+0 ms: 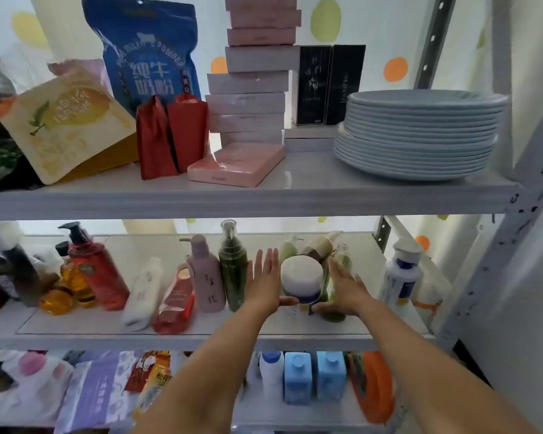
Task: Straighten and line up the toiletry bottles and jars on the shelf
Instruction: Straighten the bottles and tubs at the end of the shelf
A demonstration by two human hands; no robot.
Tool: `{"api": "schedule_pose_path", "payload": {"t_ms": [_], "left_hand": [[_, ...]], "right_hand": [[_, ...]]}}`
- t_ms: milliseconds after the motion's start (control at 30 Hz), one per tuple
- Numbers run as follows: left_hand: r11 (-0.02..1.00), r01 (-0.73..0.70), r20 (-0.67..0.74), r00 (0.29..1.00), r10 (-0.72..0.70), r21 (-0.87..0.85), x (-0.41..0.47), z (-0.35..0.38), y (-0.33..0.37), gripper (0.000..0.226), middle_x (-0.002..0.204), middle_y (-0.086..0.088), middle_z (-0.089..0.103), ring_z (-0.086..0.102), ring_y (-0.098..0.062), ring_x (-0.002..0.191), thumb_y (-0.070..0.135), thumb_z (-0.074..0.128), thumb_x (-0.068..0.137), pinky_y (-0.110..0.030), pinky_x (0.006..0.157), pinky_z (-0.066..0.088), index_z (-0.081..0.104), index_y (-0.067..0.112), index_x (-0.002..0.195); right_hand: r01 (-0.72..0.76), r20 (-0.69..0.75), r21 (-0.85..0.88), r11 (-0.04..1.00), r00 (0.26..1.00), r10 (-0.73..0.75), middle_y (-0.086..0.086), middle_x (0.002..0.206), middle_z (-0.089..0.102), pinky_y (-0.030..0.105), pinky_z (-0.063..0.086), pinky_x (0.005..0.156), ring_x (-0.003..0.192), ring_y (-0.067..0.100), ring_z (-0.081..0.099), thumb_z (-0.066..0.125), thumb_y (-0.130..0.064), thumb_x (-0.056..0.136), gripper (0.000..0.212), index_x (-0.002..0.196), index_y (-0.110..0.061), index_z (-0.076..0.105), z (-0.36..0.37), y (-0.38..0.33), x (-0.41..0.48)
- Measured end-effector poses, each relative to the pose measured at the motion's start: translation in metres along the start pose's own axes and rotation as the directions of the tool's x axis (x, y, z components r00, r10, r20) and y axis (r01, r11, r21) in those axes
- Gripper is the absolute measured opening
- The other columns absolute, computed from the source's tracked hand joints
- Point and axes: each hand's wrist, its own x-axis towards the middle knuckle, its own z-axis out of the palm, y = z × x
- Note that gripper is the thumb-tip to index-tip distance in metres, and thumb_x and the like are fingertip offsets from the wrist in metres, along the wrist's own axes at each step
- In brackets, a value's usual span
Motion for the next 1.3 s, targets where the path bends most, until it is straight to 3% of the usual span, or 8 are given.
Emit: {"api": "schedule_pose_path", "payload": {"t_ms": [133, 233, 333, 433, 633, 900, 1133, 1300], "left_hand": [[0.964, -0.002, 0.076, 0.997, 0.023, -0.265, 0.018, 0.001, -0.002, 0.108, 0.153, -0.009, 0.028, 0.020, -0.030, 0.144, 0.047, 0.081, 0.066, -0.047, 0.116, 0.021, 0.016, 0.021, 0.149], [0.923, 0.057, 0.140, 0.990, -0.004, -0.381, 0.029, 0.013, -0.003, 0.116, 0.139, -0.008, 0.046, 0.044, -0.030, 0.129, 0.049, 0.083, 0.056, -0.051, 0.101, 0.043, 0.015, 0.028, 0.147], [0.875, 0.084, 0.173, 0.985, 0.000, -0.476, 0.036, 0.015, -0.002, 0.115, 0.135, -0.010, 0.048, 0.048, -0.030, 0.123, 0.046, 0.082, 0.056, -0.051, 0.098, 0.046, 0.014, 0.026, 0.147], [0.874, 0.081, 0.151, 0.989, -0.009, -0.479, 0.036, 0.004, 0.004, 0.094, 0.122, -0.008, 0.059, 0.056, -0.028, 0.112, 0.041, 0.084, 0.056, -0.048, 0.092, 0.051, 0.036, 0.022, 0.135], [0.890, 0.025, 0.043, 0.999, -0.006, -0.456, 0.030, -0.031, 0.020, 0.081, 0.116, -0.008, 0.063, 0.059, -0.025, 0.107, 0.032, 0.085, 0.061, -0.043, 0.091, 0.052, 0.046, 0.015, 0.130], [0.886, -0.026, -0.033, 0.999, 0.011, -0.464, 0.028, -0.067, 0.071, 0.068, 0.116, -0.010, 0.064, 0.060, -0.027, 0.107, 0.026, 0.084, 0.066, -0.041, 0.090, 0.052, 0.052, 0.009, 0.124], [0.891, -0.025, 0.009, 0.999, 0.032, -0.453, 0.030, -0.049, 0.122, 0.067, 0.119, -0.007, 0.062, 0.058, -0.024, 0.111, 0.026, 0.081, 0.071, -0.033, 0.093, 0.046, 0.050, 0.010, 0.127], [0.880, -0.048, -0.013, 0.999, 0.048, -0.472, 0.030, -0.031, 0.138, 0.073, 0.123, -0.011, 0.061, 0.056, -0.027, 0.116, 0.028, 0.083, 0.068, -0.041, 0.100, 0.046, 0.048, 0.011, 0.130]], "right_hand": [[-0.062, 0.040, 0.160, 0.985, 0.998, 0.057, 0.009, 0.158, 0.009, 0.046, 0.018, 0.117, 0.144, 0.033, 0.018, 0.076, -0.044, 0.072, 0.122, 0.149, -0.023, -0.016, 0.003, -0.011, 0.015], [-0.113, 0.083, 0.315, 0.942, 0.992, 0.092, 0.010, 0.155, 0.020, 0.043, 0.026, 0.115, 0.139, 0.032, 0.029, 0.080, -0.031, 0.071, 0.121, 0.150, -0.022, -0.012, 0.011, -0.016, 0.024], [-0.105, 0.024, 0.466, 0.879, 0.994, 0.105, 0.012, 0.147, 0.036, 0.040, 0.035, 0.111, 0.133, 0.027, 0.039, 0.081, -0.025, 0.070, 0.104, 0.149, -0.012, 0.014, 0.013, -0.021, 0.030], [-0.099, -0.019, 0.536, 0.838, 0.992, 0.129, 0.013, 0.134, 0.050, 0.040, 0.042, 0.105, 0.124, 0.026, 0.048, 0.082, -0.020, 0.069, 0.080, 0.135, -0.009, 0.038, 0.010, -0.023, 0.033], [-0.073, -0.037, 0.563, 0.823, 0.993, 0.113, 0.013, 0.130, 0.051, 0.038, 0.045, 0.099, 0.123, 0.027, 0.049, 0.084, -0.016, 0.065, 0.084, 0.135, -0.009, 0.038, -0.017, -0.029, 0.028], [0.012, -0.086, 0.430, 0.903, 0.996, 0.028, 0.012, 0.142, 0.041, 0.042, 0.042, 0.103, 0.130, 0.030, 0.042, 0.083, -0.015, 0.066, 0.099, 0.145, -0.010, 0.023, -0.080, -0.012, 0.008], [-0.084, -0.078, 0.135, 0.987, 0.992, 0.095, 0.009, 0.143, 0.039, 0.040, 0.046, 0.100, 0.130, 0.028, 0.043, 0.085, -0.028, 0.063, 0.107, 0.147, -0.019, 0.020, -0.099, 0.022, -0.002], [-0.113, -0.023, 0.011, 0.994, 0.993, 0.113, 0.009, 0.143, 0.035, 0.047, 0.041, 0.106, 0.133, 0.030, 0.039, 0.084, -0.033, 0.060, 0.110, 0.147, -0.025, 0.017, -0.098, 0.037, 0.000]]}}
